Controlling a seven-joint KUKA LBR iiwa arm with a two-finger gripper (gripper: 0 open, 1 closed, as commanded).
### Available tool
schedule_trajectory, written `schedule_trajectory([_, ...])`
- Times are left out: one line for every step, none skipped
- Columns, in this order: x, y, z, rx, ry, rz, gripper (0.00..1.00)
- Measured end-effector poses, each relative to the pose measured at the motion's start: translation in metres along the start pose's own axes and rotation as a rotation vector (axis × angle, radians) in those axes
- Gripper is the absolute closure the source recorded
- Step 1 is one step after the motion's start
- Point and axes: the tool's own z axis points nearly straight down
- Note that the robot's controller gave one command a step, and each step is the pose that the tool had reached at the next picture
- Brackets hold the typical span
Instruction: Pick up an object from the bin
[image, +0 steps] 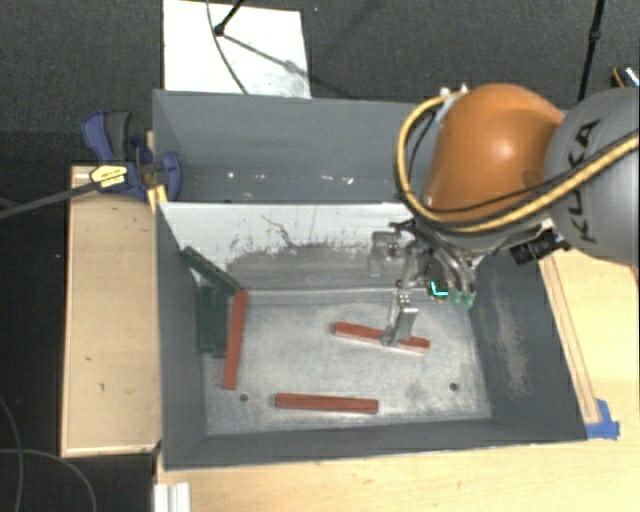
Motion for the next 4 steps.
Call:
schedule_trajectory([0.015,-0.035,0.178,0.0,0.0,0.05,0.0])
schedule_trajectory([0.011,-0.034,0.172,-0.002,-0.011,0.052,1.0])
schedule_trajectory([0.013,-0.034,0.173,-0.001,-0.008,0.054,0.0])
schedule_trajectory([0.011,-0.049,0.175,-0.001,-0.008,0.175,0.0])
